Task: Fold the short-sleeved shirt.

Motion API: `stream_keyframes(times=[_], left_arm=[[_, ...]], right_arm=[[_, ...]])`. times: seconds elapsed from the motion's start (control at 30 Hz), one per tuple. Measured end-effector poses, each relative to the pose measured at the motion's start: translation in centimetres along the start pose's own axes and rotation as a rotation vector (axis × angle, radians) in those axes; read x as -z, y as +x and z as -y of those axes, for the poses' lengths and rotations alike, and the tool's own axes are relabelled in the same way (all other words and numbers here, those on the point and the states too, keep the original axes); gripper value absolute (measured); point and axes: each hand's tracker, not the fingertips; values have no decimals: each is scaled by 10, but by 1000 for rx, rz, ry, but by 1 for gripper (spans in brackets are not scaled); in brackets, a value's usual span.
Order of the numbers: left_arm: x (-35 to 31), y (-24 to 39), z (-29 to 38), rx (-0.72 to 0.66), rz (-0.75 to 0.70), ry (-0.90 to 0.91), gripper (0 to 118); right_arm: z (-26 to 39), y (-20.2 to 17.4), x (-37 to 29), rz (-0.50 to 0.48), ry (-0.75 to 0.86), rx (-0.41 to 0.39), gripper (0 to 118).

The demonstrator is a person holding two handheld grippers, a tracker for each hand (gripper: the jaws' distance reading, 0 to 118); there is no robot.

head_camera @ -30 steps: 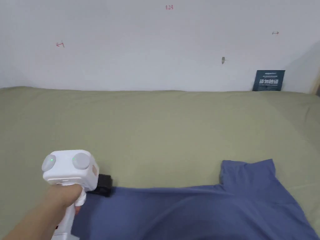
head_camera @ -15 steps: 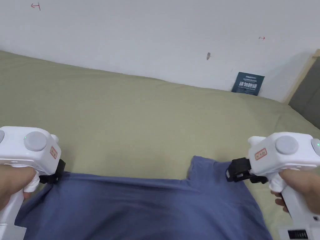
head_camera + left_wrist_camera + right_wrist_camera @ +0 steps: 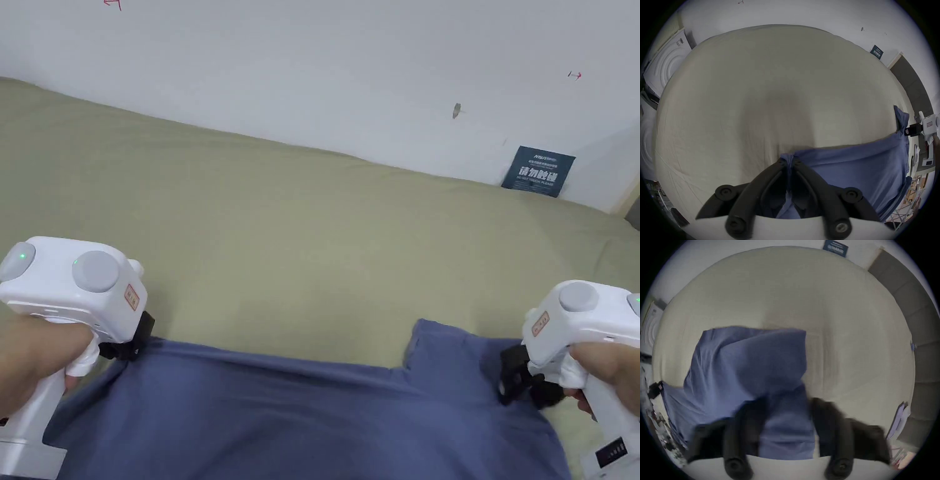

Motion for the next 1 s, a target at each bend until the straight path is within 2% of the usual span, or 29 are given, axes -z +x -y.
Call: stream_keyframes(times=[0.03, 0.1, 0.17, 0.3, 0.57, 0.8, 1.0], left_arm=[[0, 0, 0, -2, -1, 3, 2], [-1, 0, 1, -7, -6, 11, 2], [-4, 1, 4, -5, -3, 17, 2], [-26, 0, 11, 23, 23, 64, 2], [-114, -2, 42, 146, 81, 202, 2], [-175, -22, 117, 160, 103, 304, 2], [-173, -45, 185, 210, 104, 260, 2]], right_arm=[[0, -2, -2, -25, -6, -33, 2], [11, -18, -15, 87, 79, -118, 2], [21, -25, -27, 74, 117, -167, 2], [42, -23, -69, 16, 230, -190, 2], [119, -7, -150, -15, 362, -273, 2], [211, 18, -174, -68, 427, -263, 2], [285, 40, -163, -116, 441, -234, 2]])
